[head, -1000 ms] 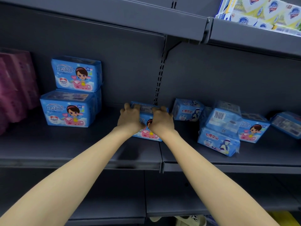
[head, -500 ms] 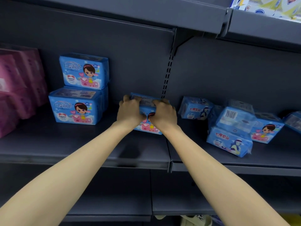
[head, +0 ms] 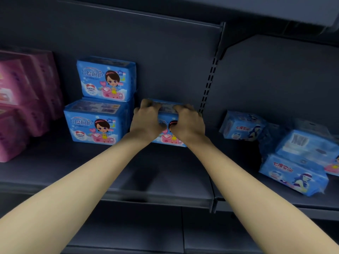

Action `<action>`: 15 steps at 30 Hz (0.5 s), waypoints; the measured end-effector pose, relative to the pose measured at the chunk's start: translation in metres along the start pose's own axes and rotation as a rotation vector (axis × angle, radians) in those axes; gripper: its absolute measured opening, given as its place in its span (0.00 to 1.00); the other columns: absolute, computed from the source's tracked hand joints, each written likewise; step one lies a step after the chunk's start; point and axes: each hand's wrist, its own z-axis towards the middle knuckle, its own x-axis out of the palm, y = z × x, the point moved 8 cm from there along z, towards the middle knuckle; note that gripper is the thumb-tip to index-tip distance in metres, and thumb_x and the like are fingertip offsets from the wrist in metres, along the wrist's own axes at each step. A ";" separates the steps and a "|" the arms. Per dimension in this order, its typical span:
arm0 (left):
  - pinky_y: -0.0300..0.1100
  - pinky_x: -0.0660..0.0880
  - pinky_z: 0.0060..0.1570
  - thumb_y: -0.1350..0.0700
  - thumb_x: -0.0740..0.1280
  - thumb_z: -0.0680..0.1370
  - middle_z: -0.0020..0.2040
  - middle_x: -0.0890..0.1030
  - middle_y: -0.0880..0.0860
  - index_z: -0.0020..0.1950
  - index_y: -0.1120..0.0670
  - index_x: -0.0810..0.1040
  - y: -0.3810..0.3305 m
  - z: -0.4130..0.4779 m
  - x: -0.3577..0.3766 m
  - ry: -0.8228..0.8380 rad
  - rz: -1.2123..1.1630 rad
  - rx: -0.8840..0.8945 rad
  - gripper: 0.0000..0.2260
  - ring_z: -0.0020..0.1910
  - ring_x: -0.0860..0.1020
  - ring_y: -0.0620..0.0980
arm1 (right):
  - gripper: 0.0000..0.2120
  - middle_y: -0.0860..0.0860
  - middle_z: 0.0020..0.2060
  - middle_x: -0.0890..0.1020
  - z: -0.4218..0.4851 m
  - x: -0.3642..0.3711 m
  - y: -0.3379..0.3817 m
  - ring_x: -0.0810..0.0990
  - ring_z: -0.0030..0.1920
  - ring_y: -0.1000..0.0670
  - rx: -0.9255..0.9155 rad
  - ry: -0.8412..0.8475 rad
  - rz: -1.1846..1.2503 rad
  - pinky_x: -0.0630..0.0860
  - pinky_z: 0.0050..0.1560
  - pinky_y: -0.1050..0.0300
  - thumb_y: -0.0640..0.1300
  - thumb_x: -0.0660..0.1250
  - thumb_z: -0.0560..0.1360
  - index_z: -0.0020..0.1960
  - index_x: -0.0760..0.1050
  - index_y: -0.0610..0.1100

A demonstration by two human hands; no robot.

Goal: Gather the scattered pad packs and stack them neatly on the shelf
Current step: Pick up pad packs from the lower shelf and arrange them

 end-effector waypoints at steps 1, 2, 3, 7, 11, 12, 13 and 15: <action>0.44 0.62 0.65 0.56 0.72 0.71 0.67 0.64 0.56 0.69 0.55 0.69 0.003 0.002 0.001 0.004 0.003 -0.001 0.27 0.62 0.69 0.58 | 0.24 0.47 0.62 0.72 0.002 0.003 0.001 0.72 0.61 0.39 0.001 0.004 0.001 0.73 0.49 0.54 0.39 0.69 0.72 0.67 0.70 0.46; 0.44 0.63 0.65 0.56 0.72 0.72 0.67 0.64 0.55 0.69 0.55 0.68 0.006 0.004 0.002 0.009 0.008 -0.004 0.27 0.62 0.69 0.59 | 0.24 0.47 0.62 0.72 0.004 0.006 0.002 0.72 0.61 0.39 0.000 0.008 0.001 0.73 0.49 0.54 0.40 0.69 0.72 0.67 0.69 0.46; 0.45 0.64 0.64 0.56 0.71 0.72 0.67 0.63 0.55 0.70 0.54 0.68 0.009 0.007 0.003 0.015 0.016 -0.008 0.27 0.62 0.69 0.59 | 0.24 0.47 0.62 0.71 0.006 0.009 0.003 0.72 0.61 0.39 -0.001 0.013 0.000 0.73 0.50 0.54 0.40 0.69 0.72 0.67 0.69 0.46; 0.47 0.66 0.62 0.57 0.70 0.73 0.67 0.63 0.56 0.71 0.55 0.66 0.019 0.018 0.009 0.046 0.071 0.007 0.27 0.62 0.69 0.61 | 0.25 0.48 0.64 0.70 0.012 0.016 0.007 0.71 0.61 0.39 0.000 0.020 -0.003 0.73 0.54 0.52 0.40 0.67 0.73 0.69 0.68 0.47; 0.48 0.68 0.61 0.60 0.69 0.74 0.66 0.63 0.57 0.71 0.55 0.66 0.026 0.028 0.012 0.056 0.103 0.011 0.26 0.60 0.71 0.62 | 0.24 0.48 0.65 0.69 0.019 0.019 0.011 0.70 0.62 0.39 -0.009 0.003 -0.025 0.72 0.51 0.54 0.40 0.66 0.74 0.69 0.68 0.47; 0.48 0.69 0.61 0.60 0.69 0.73 0.66 0.63 0.57 0.70 0.55 0.66 0.028 0.030 0.012 0.054 0.104 0.013 0.26 0.60 0.71 0.62 | 0.24 0.48 0.65 0.69 0.020 0.020 0.012 0.70 0.62 0.39 -0.012 -0.001 -0.028 0.72 0.51 0.54 0.40 0.66 0.74 0.69 0.67 0.48; 0.49 0.69 0.61 0.60 0.69 0.73 0.66 0.63 0.57 0.70 0.55 0.67 0.029 0.032 0.012 0.050 0.103 0.017 0.26 0.59 0.71 0.62 | 0.24 0.49 0.66 0.69 0.021 0.021 0.012 0.70 0.62 0.39 -0.014 -0.007 -0.028 0.72 0.52 0.53 0.40 0.66 0.74 0.69 0.67 0.48; 0.50 0.70 0.61 0.60 0.69 0.73 0.66 0.63 0.57 0.69 0.55 0.67 0.032 0.036 0.013 0.048 0.105 0.018 0.25 0.60 0.71 0.62 | 0.25 0.49 0.67 0.67 0.023 0.023 0.014 0.68 0.63 0.39 -0.010 -0.014 -0.026 0.73 0.51 0.52 0.41 0.66 0.75 0.70 0.66 0.48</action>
